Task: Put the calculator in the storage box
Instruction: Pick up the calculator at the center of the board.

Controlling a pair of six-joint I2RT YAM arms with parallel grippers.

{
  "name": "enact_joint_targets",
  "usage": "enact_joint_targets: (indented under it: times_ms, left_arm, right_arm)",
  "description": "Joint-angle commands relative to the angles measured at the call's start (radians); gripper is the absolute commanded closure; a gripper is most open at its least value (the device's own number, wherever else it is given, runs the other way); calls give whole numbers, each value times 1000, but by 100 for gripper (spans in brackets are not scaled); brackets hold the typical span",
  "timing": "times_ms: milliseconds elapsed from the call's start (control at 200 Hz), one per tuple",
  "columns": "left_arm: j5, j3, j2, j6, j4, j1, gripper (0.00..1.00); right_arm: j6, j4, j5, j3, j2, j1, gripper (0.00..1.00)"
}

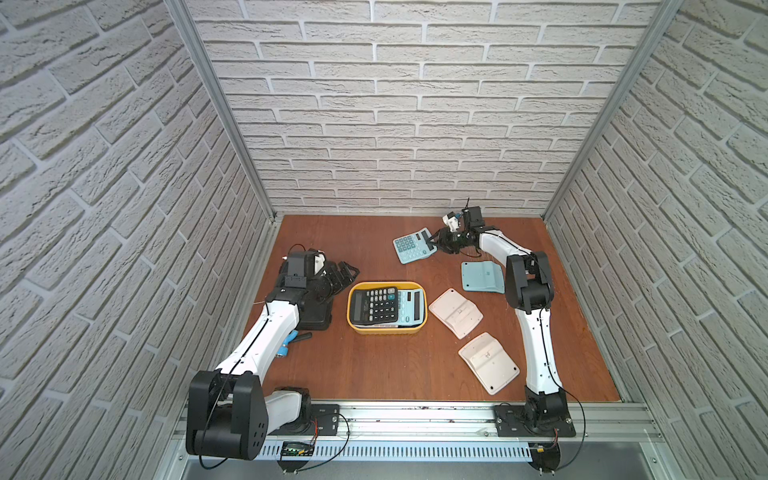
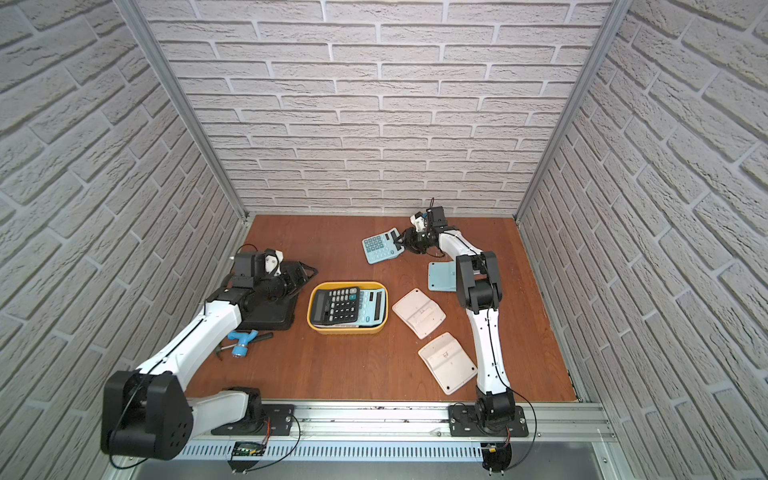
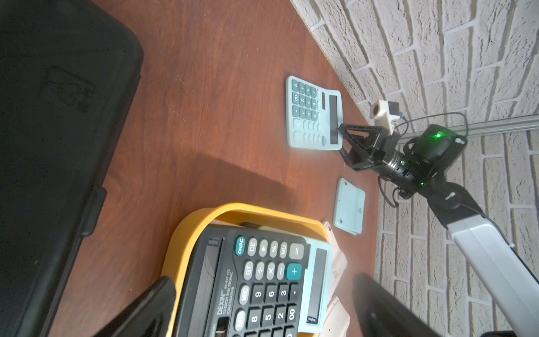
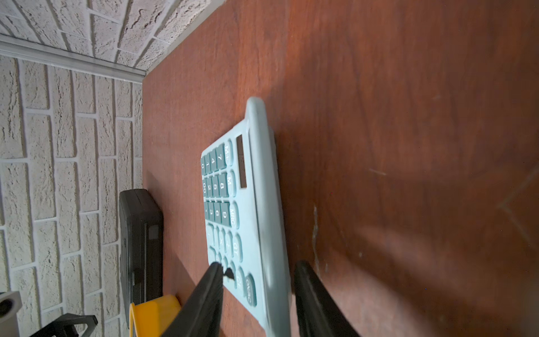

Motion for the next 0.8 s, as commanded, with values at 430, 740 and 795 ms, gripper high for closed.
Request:
enact_joint_targets:
  times_ms: [430, 740, 795]
  left_arm:
    - [-20, -109, -162, 4, -82, -14, 2]
    - [-39, -163, -294, -1, -138, -15, 2]
    - [-39, -160, -308, 3, -154, -18, 2]
  right_arm:
    - [97, 188, 38, -337, -312, 3, 97]
    - [254, 392, 73, -752, -706, 3, 97]
    - [274, 403, 77, -816, -775, 3, 97]
